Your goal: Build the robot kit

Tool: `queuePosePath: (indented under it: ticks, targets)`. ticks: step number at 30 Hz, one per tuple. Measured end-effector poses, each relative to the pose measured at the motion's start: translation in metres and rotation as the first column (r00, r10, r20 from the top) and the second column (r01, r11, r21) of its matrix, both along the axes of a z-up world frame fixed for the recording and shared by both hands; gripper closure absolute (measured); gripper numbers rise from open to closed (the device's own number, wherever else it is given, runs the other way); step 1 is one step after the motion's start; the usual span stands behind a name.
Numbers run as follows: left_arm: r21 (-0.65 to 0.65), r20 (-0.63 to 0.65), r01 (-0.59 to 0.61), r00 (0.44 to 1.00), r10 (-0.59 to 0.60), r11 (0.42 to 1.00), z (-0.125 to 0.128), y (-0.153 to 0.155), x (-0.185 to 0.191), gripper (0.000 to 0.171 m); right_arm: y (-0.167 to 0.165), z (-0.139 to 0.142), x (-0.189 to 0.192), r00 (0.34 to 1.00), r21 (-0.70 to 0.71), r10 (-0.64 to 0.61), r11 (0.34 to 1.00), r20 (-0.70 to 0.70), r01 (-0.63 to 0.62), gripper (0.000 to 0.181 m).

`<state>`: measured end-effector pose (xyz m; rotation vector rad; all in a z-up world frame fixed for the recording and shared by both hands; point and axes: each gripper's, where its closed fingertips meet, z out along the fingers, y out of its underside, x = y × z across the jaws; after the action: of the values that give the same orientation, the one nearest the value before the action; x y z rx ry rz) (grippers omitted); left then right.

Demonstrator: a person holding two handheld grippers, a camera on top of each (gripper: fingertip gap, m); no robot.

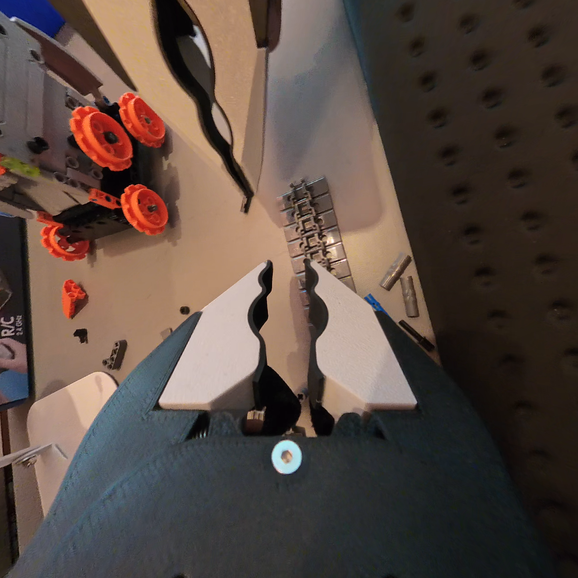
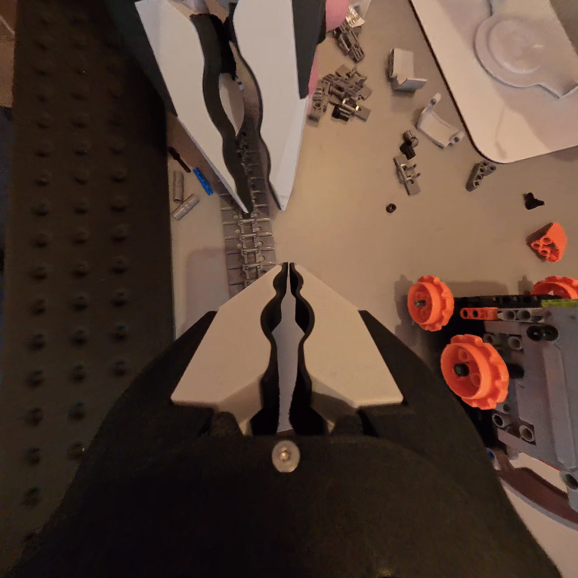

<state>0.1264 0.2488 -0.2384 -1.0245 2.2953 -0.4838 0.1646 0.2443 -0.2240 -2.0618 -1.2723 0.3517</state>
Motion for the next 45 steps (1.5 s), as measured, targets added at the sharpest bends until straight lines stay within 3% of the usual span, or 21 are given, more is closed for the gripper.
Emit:
queuePosePath:
  ticks: [10,18,45]
  targets:
    - [0.037,0.1,-0.07,0.993,0.066,0.997,0.011,0.021,0.013,0.154,0.016,0.013,0.0,0.988,0.155,0.001,0.988,-0.153,0.023,0.181]
    - [0.049,0.133,-0.115,0.985,0.108,0.992,0.013,0.034,0.017,0.155,0.019,-0.003,0.004,0.995,0.167,0.008,0.986,-0.097,0.008,0.181]
    - [0.06,0.12,-0.097,0.989,0.089,0.993,0.008,0.031,0.018,0.155,0.02,-0.003,0.009,0.997,0.221,0.019,0.975,-0.077,-0.002,0.181]
